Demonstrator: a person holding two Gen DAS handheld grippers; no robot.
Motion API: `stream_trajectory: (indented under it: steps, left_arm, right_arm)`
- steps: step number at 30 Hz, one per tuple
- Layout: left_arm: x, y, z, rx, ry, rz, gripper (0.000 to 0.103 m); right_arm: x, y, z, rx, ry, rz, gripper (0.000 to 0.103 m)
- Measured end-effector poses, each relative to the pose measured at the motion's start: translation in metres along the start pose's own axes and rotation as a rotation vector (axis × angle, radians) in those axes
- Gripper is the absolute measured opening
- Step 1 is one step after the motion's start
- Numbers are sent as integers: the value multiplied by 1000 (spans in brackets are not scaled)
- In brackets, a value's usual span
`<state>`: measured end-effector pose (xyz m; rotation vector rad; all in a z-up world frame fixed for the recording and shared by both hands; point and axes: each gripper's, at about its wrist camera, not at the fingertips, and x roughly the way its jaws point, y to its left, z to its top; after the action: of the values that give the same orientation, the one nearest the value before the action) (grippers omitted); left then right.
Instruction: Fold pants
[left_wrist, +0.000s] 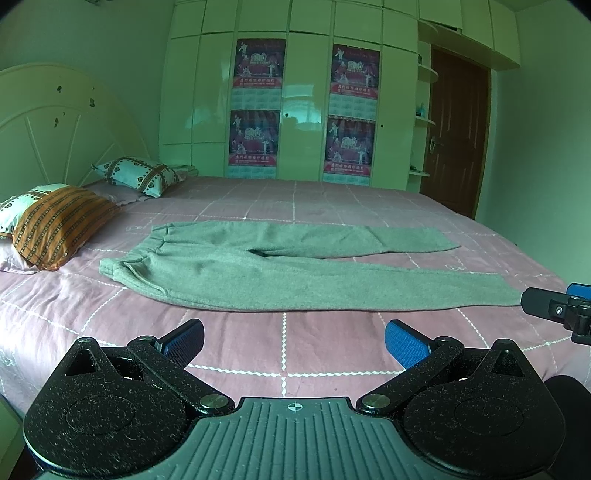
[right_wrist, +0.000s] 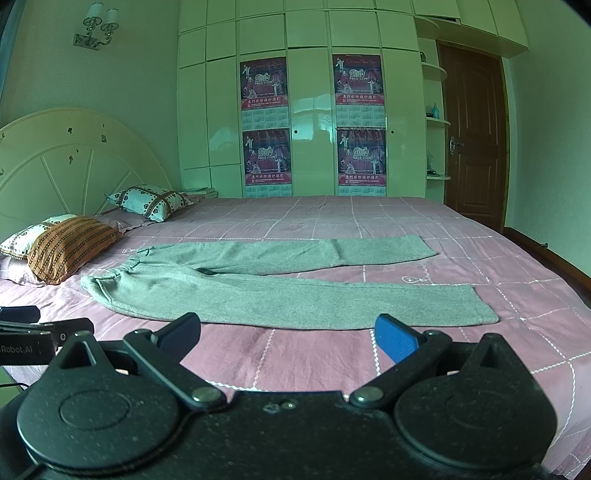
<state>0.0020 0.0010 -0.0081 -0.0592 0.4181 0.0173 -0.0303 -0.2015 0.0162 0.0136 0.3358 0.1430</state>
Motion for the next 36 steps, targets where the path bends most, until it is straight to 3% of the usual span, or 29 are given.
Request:
stream_trajectory:
  steps: [36]
  left_arm:
    - [-1,2,0,7,9,0,103]
  right_arm:
    - [1,0,-1,3,2,1,96]
